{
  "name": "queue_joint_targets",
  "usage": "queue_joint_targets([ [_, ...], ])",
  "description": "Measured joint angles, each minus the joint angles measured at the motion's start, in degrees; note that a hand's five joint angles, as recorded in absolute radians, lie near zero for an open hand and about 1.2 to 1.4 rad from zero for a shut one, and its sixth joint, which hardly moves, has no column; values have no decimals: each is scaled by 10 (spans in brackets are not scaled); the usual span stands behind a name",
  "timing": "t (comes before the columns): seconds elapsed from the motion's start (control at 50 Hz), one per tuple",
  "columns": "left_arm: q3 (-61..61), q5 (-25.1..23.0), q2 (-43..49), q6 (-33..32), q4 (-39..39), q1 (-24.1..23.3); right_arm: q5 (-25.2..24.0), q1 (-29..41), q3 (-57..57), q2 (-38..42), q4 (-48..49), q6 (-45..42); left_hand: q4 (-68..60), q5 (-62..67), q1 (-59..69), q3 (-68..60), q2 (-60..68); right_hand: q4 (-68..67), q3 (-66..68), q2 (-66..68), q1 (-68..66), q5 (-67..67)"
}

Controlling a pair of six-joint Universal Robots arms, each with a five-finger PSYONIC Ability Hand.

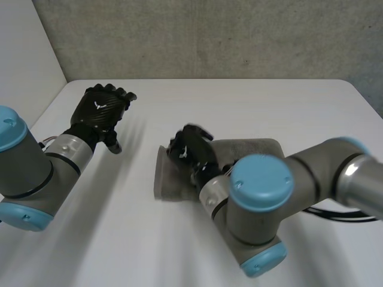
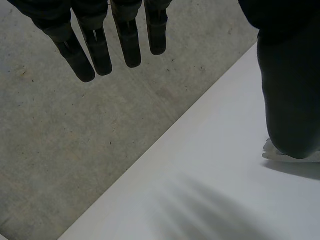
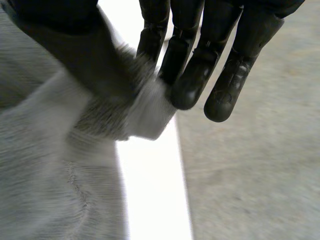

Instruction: Fold the towel.

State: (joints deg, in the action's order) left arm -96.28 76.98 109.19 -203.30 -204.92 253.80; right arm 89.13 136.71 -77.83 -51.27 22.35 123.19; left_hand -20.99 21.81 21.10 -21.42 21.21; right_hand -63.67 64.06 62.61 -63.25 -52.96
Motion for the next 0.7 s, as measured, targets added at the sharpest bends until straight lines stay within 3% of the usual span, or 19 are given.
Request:
queue_joint_targets([
  [0.08,0,7,2,0,-1,-4,-3,4,2,27,-2,-7,0,0,0,0,0,337,-349,-357,352,359],
  [0.14,0,9,4,2,-1,-8,-3,0,2,26,-3,5,0,0,0,0,0,484,-488,-480,481,494],
  [0.22,1,10,5,7,-2,-18,-1,-15,-1,-2,-5,61,0,0,0,0,0,488,-497,-484,496,494],
  [0.42,11,9,6,49,-5,-70,-27,-136,-47,-158,-80,362,0,0,0,0,0,488,-497,-484,499,494],
  [0.52,28,10,11,71,-5,-102,-55,-200,-82,-188,-126,416,0,0,0,0,0,488,-497,-484,499,494],
  [0.7,74,25,69,80,0,-175,-66,-263,-170,-189,-140,412,0,0,0,0,0,478,-481,-468,469,465],
])
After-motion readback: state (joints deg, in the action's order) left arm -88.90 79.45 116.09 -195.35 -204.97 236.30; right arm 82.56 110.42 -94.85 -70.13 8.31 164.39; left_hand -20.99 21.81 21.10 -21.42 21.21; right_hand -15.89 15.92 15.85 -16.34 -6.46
